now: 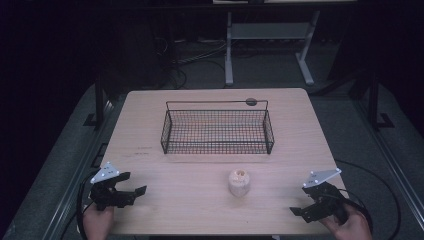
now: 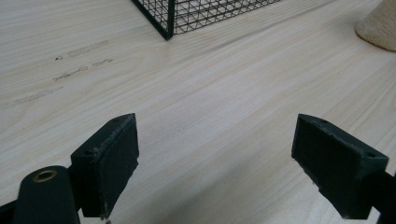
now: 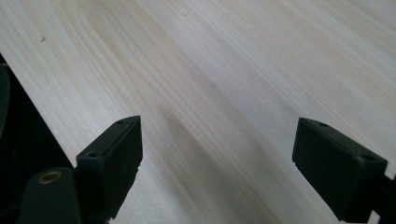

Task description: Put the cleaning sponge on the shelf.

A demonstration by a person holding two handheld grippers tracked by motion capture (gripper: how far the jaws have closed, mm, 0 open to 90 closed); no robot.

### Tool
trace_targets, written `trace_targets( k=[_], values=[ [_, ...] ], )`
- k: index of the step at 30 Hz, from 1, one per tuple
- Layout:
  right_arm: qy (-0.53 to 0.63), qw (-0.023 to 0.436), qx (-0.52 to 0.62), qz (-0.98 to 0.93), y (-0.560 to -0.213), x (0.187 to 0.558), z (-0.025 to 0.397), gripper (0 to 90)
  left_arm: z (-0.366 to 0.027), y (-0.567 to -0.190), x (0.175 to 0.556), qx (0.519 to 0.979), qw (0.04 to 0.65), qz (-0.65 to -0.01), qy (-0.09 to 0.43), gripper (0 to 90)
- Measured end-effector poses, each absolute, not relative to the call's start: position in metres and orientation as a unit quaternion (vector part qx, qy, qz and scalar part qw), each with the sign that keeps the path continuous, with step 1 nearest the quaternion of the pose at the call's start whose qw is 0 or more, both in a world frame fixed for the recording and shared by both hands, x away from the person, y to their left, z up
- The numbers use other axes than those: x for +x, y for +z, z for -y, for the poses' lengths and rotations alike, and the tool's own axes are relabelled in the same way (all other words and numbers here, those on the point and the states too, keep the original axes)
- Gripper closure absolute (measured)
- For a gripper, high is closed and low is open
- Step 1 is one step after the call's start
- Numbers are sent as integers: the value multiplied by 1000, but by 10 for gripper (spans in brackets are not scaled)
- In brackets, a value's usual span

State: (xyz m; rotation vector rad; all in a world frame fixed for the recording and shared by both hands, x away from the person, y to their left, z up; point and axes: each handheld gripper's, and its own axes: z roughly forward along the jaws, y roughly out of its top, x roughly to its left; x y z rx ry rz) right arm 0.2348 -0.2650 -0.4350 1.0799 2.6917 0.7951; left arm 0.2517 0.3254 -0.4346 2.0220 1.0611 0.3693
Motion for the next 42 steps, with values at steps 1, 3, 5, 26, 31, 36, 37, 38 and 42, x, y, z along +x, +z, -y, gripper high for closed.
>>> trace_targets(
  k=[1, 3, 5, 26, 31, 36, 37, 38, 42],
  values=[
    [264, 69, 356, -894, -434, 236, 265, 157, -326, -435, 252, 800, 402, -421, 146, 137],
    [264, 68, 354, -895, -433, 237, 263, 157, -326, -435, 252, 800, 401, -421, 145, 137],
    [264, 70, 350, -896, -433, 238, 262, 157, -327, -435, 251, 799, 401, -424, 146, 137],
    [267, 63, 309, -911, -424, 242, 237, 153, -326, -435, 247, 799, 400, -424, 149, 137],
    [265, 60, 303, -914, -421, 246, 230, 152, -324, -435, 247, 800, 398, -424, 147, 137],
    [265, 58, 291, -918, -418, 246, 224, 152, -324, -435, 247, 799, 398, -425, 148, 137],
    [263, 56, 291, -918, -418, 246, 224, 152, -324, -435, 247, 799, 398, -425, 148, 137],
    [262, 55, 290, -919, -417, 247, 222, 151, -324, -435, 247, 800, 398, -425, 148, 136],
    [253, 54, 282, -924, -414, 249, 216, 152, -323, -435, 248, 802, 395, -422, 149, 137]
  ],
)
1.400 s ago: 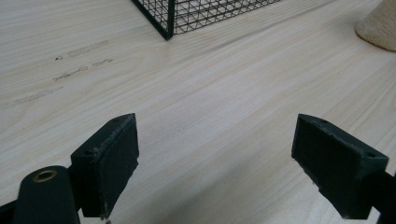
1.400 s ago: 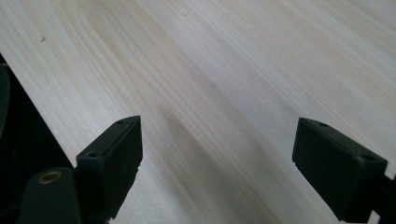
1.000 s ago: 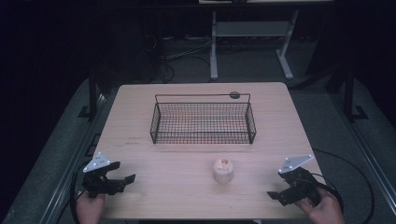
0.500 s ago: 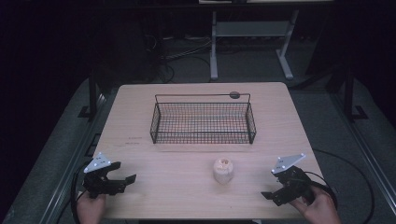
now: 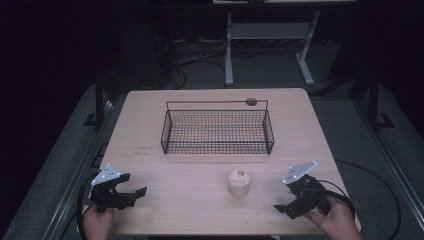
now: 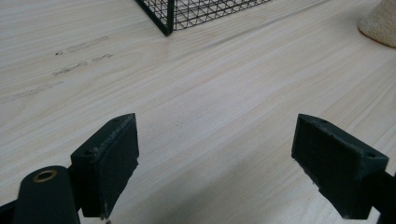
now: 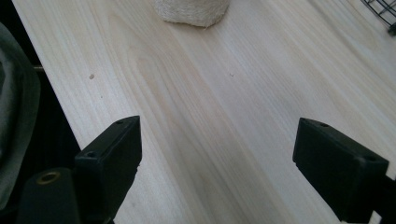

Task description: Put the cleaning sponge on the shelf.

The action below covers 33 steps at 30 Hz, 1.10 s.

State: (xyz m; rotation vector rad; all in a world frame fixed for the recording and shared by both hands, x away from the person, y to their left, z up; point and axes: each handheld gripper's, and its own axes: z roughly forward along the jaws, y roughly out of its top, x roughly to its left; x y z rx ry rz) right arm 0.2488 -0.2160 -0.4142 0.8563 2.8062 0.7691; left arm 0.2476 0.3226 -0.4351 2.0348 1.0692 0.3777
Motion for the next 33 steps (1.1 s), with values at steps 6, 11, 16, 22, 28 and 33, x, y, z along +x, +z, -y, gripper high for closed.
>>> trace_targets(
  k=[6, 11, 16, 22, 28, 33],
  values=[
    [251, 54, 268, -929, -410, 253, 206, 152, -323, -435, 248, 802, 396, -422, 149, 137],
    [249, 54, 257, -932, -407, 256, 198, 153, -324, -435, 247, 800, 398, -424, 149, 137],
    [251, 57, 247, -934, -402, 259, 190, 162, -324, -435, 247, 801, 398, -423, 148, 137],
    [251, 54, 232, -938, -394, 265, 179, 161, -325, -435, 247, 800, 398, -424, 150, 137],
    [245, 48, 226, -942, -390, 271, 168, 160, -325, -435, 248, 799, 398, -424, 150, 137],
    [246, 42, 221, -943, -386, 276, 161, 159, -325, -435, 248, 798, 400, -426, 148, 136]
  ],
)
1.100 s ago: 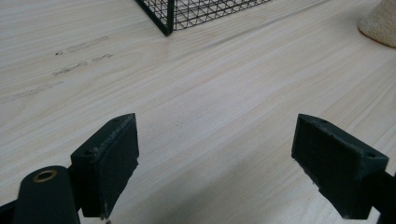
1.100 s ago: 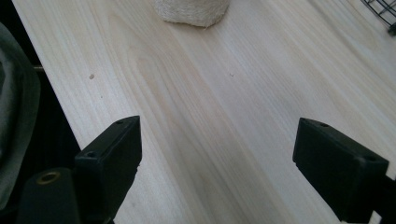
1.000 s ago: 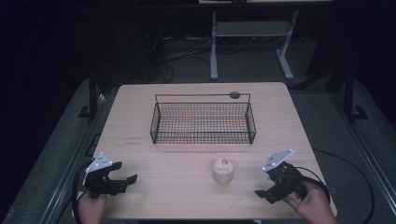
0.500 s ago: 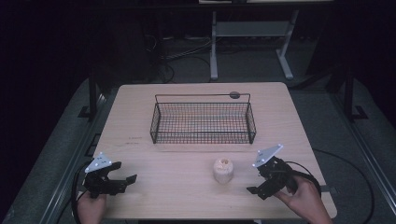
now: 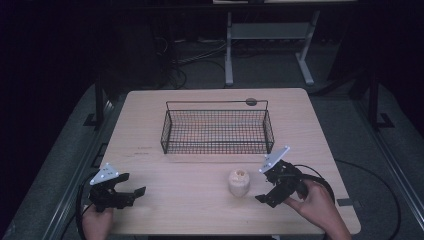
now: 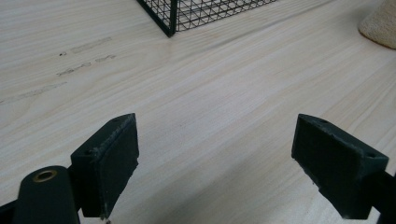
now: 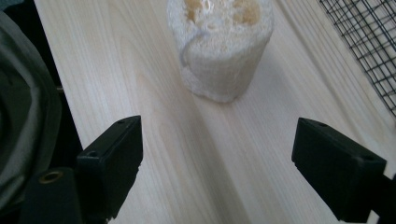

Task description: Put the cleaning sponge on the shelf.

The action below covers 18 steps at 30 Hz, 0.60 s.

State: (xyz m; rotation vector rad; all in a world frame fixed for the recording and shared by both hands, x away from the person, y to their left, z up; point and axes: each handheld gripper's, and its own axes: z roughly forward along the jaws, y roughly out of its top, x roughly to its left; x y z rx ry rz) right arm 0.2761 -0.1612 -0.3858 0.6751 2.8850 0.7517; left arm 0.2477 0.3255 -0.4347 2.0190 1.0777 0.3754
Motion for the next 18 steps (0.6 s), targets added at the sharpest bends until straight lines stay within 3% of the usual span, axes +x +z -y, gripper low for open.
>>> trace_targets(
  k=[18],
  values=[
    [235, 25, 200, -951, -378, 296, 131, 159, -327, -435, 248, 798, 401, -425, 149, 137]
  ],
)
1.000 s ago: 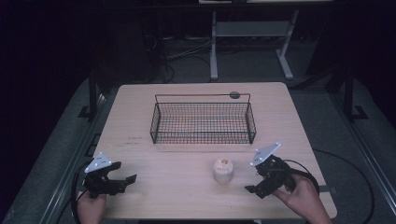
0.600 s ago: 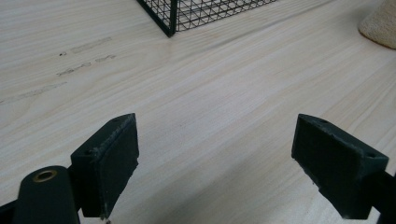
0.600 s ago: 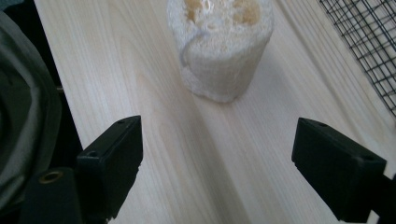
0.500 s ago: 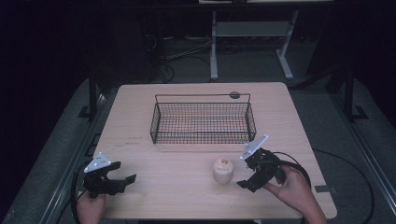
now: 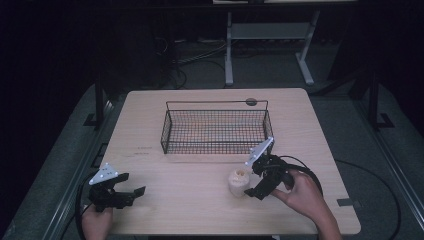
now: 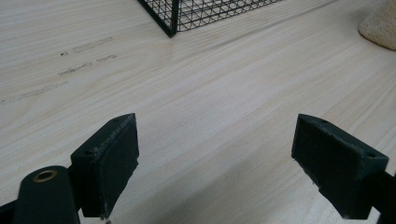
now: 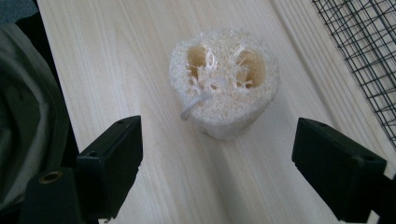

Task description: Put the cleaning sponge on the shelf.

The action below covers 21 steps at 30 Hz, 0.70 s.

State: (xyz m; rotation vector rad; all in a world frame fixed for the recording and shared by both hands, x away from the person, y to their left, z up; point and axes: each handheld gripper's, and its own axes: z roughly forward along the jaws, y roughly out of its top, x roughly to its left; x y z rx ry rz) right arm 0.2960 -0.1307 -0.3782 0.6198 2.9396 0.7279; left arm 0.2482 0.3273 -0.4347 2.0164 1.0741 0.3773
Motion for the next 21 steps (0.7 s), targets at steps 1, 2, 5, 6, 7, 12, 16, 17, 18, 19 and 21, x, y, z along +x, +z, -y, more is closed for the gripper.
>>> trace_targets(
  k=[1, 2, 5, 6, 7, 12, 16, 17, 18, 19, 21],
  values=[
    [236, 24, 199, -951, -378, 297, 129, 160, -327, -435, 248, 797, 402, -426, 149, 137],
    [236, 24, 197, -951, -377, 297, 128, 160, -327, -435, 248, 797, 402, -425, 149, 137],
    [236, 22, 194, -952, -376, 300, 125, 160, -328, -435, 248, 797, 402, -425, 149, 137],
    [235, 22, 196, -952, -376, 301, 124, 160, -328, -435, 248, 797, 402, -425, 149, 137],
    [233, 20, 198, -952, -376, 302, 123, 160, -328, -435, 248, 797, 402, -426, 149, 137],
    [225, 18, 194, -955, -376, 305, 118, 161, -328, -435, 249, 798, 401, -425, 149, 137],
    [223, 16, 193, -956, -376, 308, 115, 161, -327, -434, 249, 797, 402, -425, 149, 137],
    [223, 14, 191, -956, -377, 309, 115, 161, -328, -434, 249, 797, 402, -425, 149, 137],
    [221, 12, 192, -956, -378, 309, 114, 161, -328, -434, 249, 797, 402, -425, 149, 137],
    [218, 11, 191, -957, -379, 310, 113, 161, -328, -434, 249, 797, 402, -425, 149, 137],
    [212, 7, 191, -958, -381, 312, 110, 161, -327, -434, 249, 797, 402, -425, 149, 137]
  ],
)
